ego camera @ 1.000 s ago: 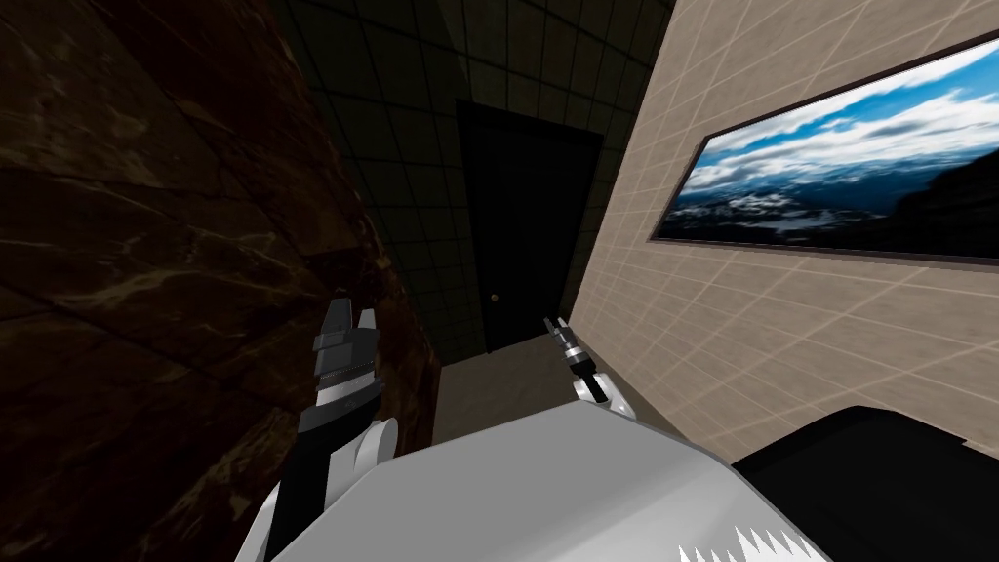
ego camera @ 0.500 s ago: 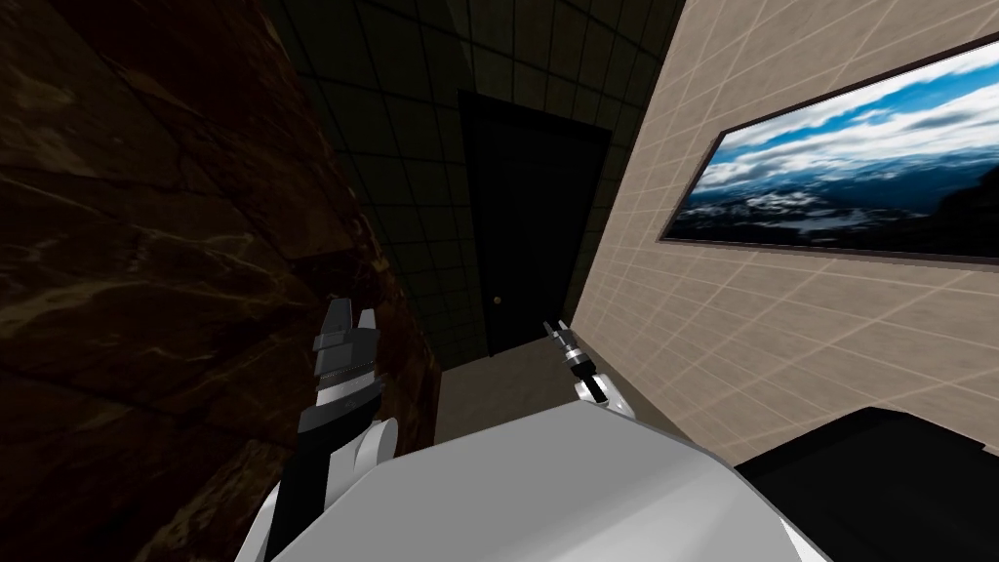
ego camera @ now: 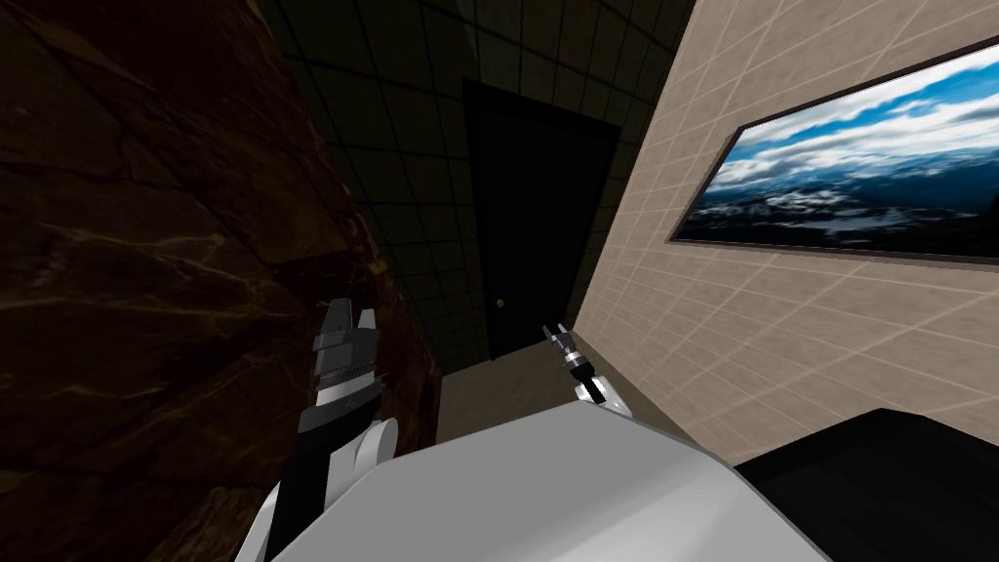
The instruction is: Pull the door open
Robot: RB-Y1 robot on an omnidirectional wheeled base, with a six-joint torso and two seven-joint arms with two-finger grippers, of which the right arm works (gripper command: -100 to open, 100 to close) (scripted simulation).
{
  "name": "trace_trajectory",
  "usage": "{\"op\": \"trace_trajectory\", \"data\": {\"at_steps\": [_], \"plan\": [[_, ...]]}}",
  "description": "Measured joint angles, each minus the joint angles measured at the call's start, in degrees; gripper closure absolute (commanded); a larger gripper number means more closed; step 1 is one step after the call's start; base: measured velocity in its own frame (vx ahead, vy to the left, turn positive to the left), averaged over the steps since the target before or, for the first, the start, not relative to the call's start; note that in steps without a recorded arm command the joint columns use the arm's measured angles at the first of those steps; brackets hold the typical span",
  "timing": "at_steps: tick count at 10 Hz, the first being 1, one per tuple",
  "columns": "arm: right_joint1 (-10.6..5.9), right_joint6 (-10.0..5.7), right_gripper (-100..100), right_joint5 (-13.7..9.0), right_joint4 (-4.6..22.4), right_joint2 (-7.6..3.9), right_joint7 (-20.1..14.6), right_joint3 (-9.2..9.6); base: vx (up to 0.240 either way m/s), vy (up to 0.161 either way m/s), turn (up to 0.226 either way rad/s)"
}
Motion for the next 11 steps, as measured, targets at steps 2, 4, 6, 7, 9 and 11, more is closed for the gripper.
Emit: {"op": "trace_trajectory", "data": {"at_steps": [2, 4, 6, 7, 9, 11], "plan": [[-1.16, -0.85, -100, 1.5, 2.7, -0.09, 1.5, -1.19, 0.101, 0.059, -0.012], [-1.95, -1.67, -100, 3.1, 4.9, 0.11, 3.0, -2.29, 0.089, 0.064, -0.013], [-2.51, -2.45, -100, 4.6, 6.7, 0.41, 4.3, -3.27, 0.094, 0.058, -0.012], [-3.25, -2.87, -100, 5.2, 8.3, 0.29, 5.1, -3.86, 0.081, 0.038, 0.021], [-4.2, -3.66, -100, 6.6, 10.6, 0.4, 6.4, -4.91, 0.042, 0.012, 0.071], [-4.97, -4.31, -100, 8.0, 12.5, 0.56, 7.7, -5.85, 0.037, 0.008, 0.042]]}}
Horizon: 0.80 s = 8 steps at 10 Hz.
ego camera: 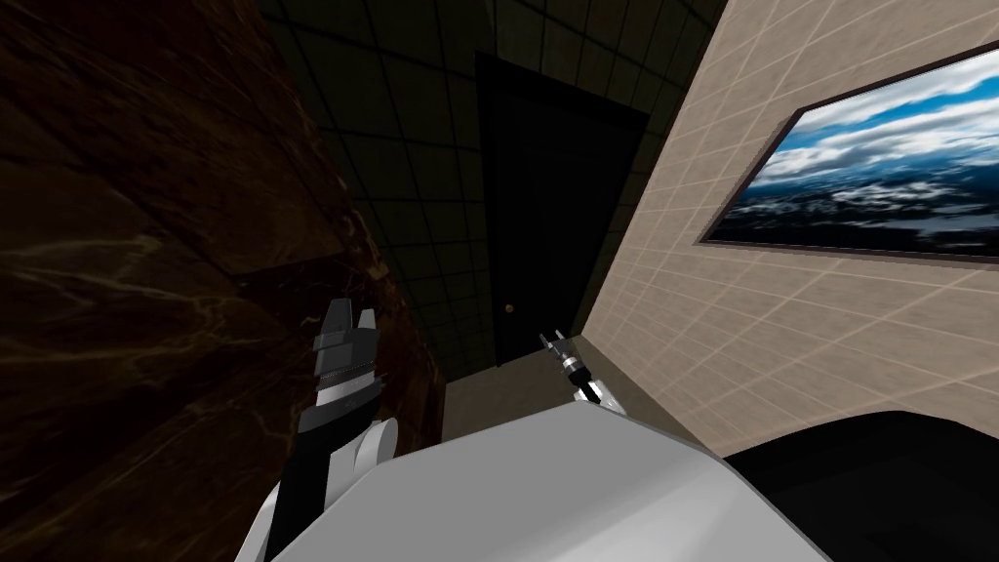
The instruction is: Pull the door open
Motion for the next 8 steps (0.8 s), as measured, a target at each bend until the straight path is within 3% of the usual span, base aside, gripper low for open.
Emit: {"op": "trace_trajectory", "data": {"at_steps": [2, 8], "plan": [[-0.58, -0.53, -100, 0.9, 1.5, 0.21, 1.1, -0.67, 0.026, 0.004, 0.019], [-0.66, -0.65, -100, 1.0, 1.7, 0.17, 1.1, -0.76, 0.003, -0.002, -0.013]]}}
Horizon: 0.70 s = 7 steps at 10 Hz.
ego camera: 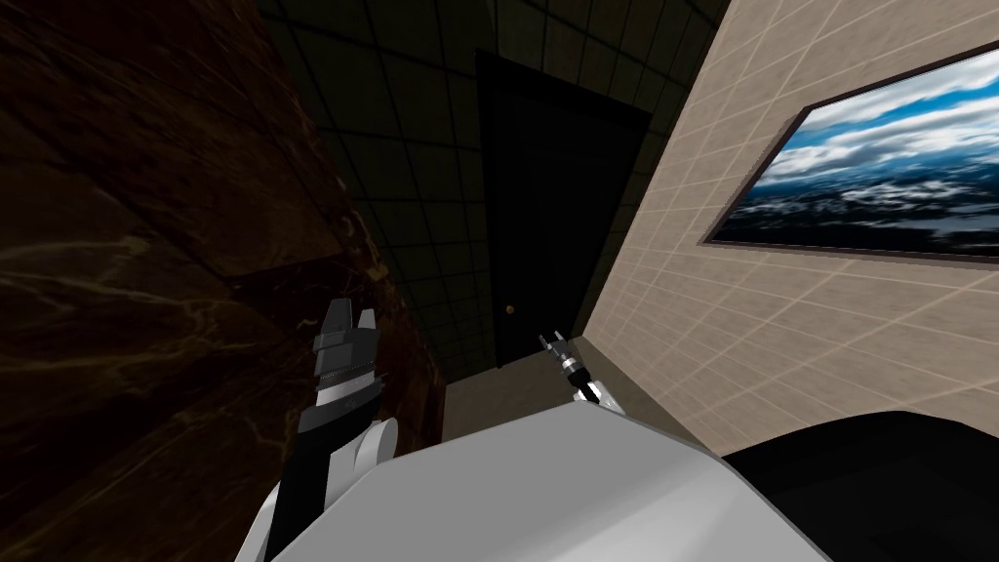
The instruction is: Pull the door open
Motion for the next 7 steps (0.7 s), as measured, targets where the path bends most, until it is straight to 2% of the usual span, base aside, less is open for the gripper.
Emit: {"op": "trace_trajectory", "data": {"at_steps": [7], "plan": [[-0.37, -0.34, -100, 0.6, 1.0, 0.09, 0.6, -0.44, 0.011, 0.001, 0.004]]}}
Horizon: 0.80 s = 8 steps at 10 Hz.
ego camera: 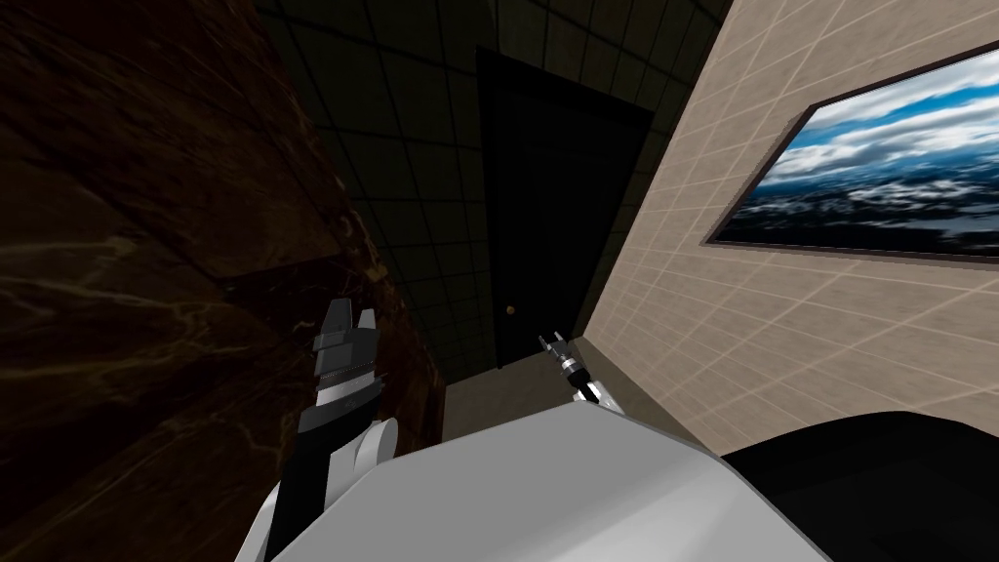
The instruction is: Pull the door open
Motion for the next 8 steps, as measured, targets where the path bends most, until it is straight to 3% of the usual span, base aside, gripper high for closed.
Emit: {"op": "trace_trajectory", "data": {"at_steps": [3, 8], "plan": [[0.0, 0.0, -100, 0.0, 0.0, 0.0, 0.0, 0.0, -0.001, -0.001, -0.005], [0.84, -1.08, -100, 1.2, 1.4, 0.57, 1.9, -1.75, 0.097, 0.022, 0.1]]}}
